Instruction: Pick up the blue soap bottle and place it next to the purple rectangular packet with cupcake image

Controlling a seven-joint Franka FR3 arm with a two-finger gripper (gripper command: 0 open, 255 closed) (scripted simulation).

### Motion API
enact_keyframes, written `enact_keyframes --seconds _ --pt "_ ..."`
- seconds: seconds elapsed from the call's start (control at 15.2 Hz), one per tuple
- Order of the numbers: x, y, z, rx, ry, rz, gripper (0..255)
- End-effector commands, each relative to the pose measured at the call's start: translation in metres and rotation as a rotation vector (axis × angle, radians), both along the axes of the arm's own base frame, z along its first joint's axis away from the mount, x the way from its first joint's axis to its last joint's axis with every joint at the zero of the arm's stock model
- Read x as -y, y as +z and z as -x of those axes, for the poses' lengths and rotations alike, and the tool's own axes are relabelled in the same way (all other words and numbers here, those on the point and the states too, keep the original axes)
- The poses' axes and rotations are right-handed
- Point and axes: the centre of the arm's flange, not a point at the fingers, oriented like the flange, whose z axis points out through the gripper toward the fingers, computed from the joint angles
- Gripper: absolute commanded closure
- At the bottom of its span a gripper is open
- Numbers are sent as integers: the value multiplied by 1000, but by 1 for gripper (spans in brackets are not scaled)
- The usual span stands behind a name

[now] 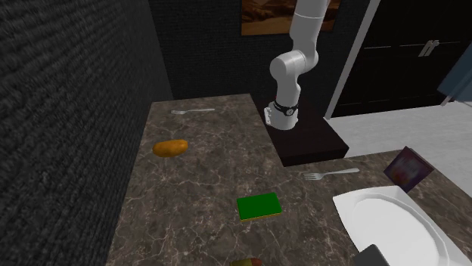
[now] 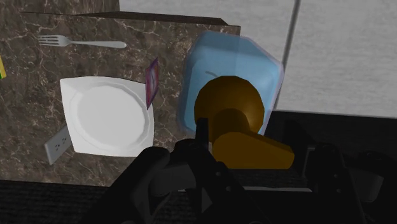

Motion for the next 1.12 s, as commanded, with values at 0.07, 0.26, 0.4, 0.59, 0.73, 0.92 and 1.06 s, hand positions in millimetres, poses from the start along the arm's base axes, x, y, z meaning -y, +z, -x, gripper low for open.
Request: enact_keyframes --seconds 0.07,0.26,0.4,0.59,0.73,0.92,1.06 --pt "1 -15 0 1 0 -1 255" --pt "1 -31 0 1 0 -1 255" --pt "1 -42 0 1 0 -1 255" --pt "1 -58 0 1 0 -1 255" --pt "1 -68 0 1 0 -1 255" --pt "1 -84 0 1 0 -1 255" --pt "1 -95 0 1 0 -1 255"
